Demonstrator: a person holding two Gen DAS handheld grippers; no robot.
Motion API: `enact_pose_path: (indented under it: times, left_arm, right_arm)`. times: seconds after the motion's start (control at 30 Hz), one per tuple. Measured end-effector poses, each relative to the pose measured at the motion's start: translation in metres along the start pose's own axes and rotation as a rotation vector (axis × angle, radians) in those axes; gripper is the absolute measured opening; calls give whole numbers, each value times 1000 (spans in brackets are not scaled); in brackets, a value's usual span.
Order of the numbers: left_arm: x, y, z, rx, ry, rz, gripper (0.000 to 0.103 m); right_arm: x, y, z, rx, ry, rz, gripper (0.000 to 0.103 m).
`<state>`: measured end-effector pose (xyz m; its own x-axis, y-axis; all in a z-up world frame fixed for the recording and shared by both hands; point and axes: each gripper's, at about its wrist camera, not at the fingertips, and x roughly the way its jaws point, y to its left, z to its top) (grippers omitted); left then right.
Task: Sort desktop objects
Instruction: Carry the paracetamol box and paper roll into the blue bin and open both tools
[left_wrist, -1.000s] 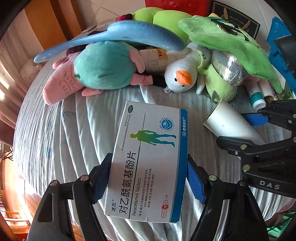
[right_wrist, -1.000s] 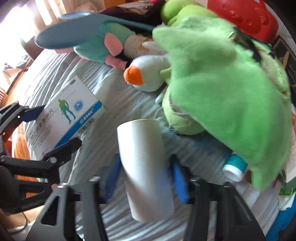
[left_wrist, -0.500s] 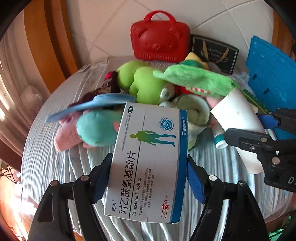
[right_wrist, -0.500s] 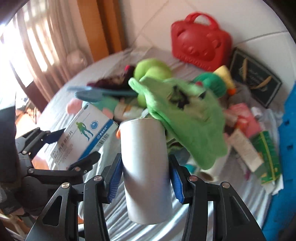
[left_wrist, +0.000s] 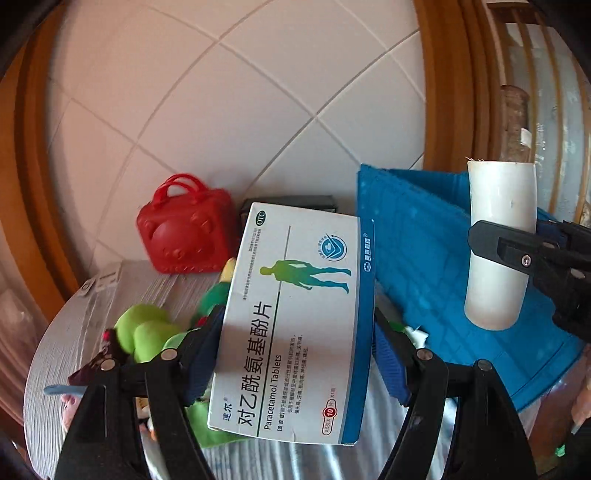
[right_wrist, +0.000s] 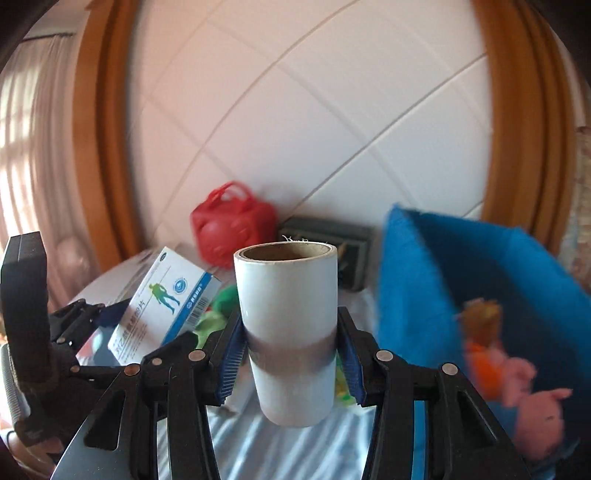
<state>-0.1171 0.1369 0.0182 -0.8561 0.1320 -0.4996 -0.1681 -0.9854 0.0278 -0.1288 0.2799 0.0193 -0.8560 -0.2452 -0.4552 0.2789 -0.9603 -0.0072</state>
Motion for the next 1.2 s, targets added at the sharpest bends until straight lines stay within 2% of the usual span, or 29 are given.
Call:
enact_pose_path:
  times: [0.17, 0.33, 0.47, 0.6, 0.7, 0.77, 0.93, 1.2]
  left_arm:
    - [2, -79, 39, 49, -60, -99, 74]
    - [6, -153, 66, 87, -96, -194, 74]
    - [24, -200, 72, 125, -61, -240, 74]
    - [43, -237, 71, 174, 18, -280, 74]
    - [55, -251, 66, 228, 55, -273, 74]
    - [55, -251, 68, 236, 51, -269, 74]
    - [63, -251, 64, 278, 99, -257, 74]
    - [62, -254, 61, 312, 99, -225, 74]
  right_arm:
    - [-40, -77, 11, 53, -62, -141, 46]
    - [-58, -147, 8, 113, -44, -277, 46]
    - [-55, -193, -10, 145, 19, -382, 46]
    - [-56, -221, -30, 174, 71, -458, 46]
    - [-61, -236, -39, 202, 98, -484, 46]
    - [-58, -249, -42, 215, 110, -491, 46]
    - [-51, -259, -53, 225, 122, -511, 46]
    - [-46, -270, -63, 230, 126, -539, 46]
